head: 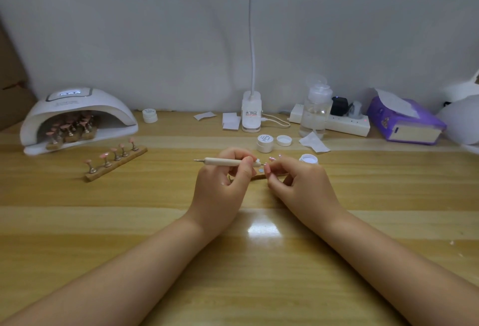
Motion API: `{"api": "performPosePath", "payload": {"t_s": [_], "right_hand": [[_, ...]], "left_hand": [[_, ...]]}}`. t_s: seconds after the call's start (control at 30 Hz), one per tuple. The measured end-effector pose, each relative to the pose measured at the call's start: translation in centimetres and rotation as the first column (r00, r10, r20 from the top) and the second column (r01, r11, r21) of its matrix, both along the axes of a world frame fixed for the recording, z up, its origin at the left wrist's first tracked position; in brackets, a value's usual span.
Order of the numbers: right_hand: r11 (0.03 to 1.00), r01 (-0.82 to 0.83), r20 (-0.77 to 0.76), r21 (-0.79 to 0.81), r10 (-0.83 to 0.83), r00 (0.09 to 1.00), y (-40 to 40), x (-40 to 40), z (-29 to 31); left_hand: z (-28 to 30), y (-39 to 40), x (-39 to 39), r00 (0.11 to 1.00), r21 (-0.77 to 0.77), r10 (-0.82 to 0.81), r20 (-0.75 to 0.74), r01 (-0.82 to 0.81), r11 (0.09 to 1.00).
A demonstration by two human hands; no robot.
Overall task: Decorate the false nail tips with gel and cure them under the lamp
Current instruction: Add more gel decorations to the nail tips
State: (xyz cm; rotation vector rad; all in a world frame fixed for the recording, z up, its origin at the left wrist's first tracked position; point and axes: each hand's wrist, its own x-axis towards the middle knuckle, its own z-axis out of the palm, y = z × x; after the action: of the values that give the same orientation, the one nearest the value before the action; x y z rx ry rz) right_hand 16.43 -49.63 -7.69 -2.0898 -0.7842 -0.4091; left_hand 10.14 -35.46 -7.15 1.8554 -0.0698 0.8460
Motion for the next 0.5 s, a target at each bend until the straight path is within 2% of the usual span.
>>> {"api": "performPosePath", "payload": {"t_s": [0.5], "right_hand": [[1.0, -0.014, 0.011, -0.008, 0.014, 1.0, -0.01, -0.01, 0.02]], "left_hand": [[-0.01, 0.03, 0.06, 1.0, -0.003, -0.01, -0.014, 0.01, 1.0]]}}
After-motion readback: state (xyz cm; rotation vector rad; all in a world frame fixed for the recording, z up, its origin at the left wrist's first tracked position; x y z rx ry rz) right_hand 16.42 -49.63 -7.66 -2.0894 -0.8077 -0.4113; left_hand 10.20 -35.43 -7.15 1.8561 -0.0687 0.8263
